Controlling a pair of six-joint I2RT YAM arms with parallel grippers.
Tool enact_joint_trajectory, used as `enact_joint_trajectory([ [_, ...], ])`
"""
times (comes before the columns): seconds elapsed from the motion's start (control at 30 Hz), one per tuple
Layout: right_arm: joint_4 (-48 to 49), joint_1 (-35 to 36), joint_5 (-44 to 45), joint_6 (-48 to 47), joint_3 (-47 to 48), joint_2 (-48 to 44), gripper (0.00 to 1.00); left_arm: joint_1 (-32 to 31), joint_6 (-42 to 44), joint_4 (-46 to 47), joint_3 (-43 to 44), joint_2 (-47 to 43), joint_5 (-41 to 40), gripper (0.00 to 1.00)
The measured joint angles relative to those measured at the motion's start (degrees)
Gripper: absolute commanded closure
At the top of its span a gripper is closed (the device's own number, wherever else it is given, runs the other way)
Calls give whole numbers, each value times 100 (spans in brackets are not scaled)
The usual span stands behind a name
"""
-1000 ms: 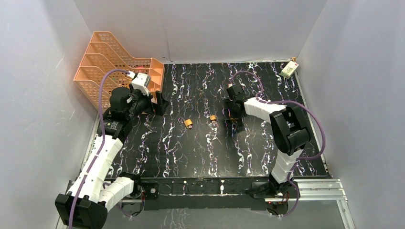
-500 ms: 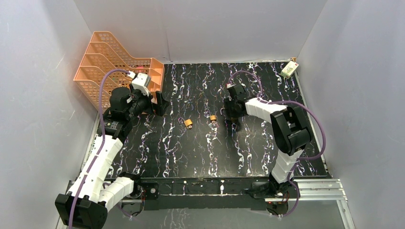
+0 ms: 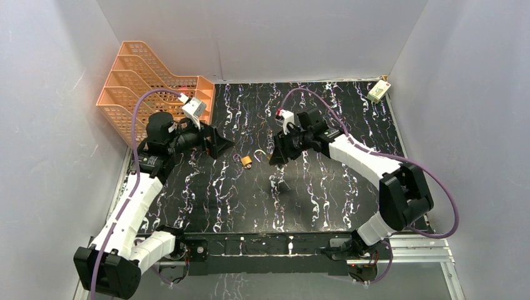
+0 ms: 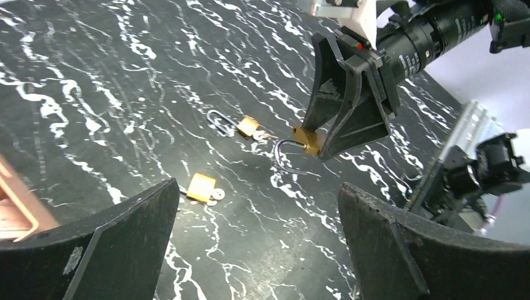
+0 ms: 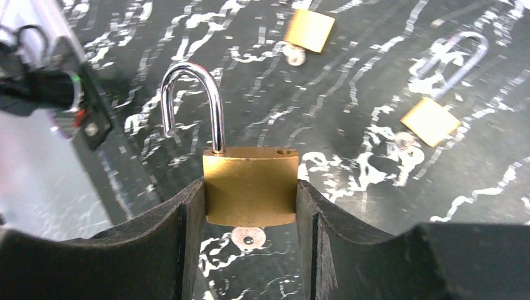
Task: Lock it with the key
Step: Pick up the lock from the center of the board, then lock the lock.
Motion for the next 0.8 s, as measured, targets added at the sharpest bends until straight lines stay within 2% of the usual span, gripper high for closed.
enact_joint_trajectory([
  [0.23, -205, 203, -922, 42, 363, -96, 54, 0, -273, -28, 52, 474, 1080, 5],
  [0.4, -282, 354, -1244, 55, 787, 50, 53, 0, -459, -243, 457, 1346, 2061, 14],
  [0.6, -299, 415, -1460, 46, 874, 66, 53, 0, -573, -463, 479, 1637, 2393, 32],
  [0.8, -234, 439, -1510, 48, 785, 61, 53, 0, -601, -433, 439, 1609, 2603, 35],
])
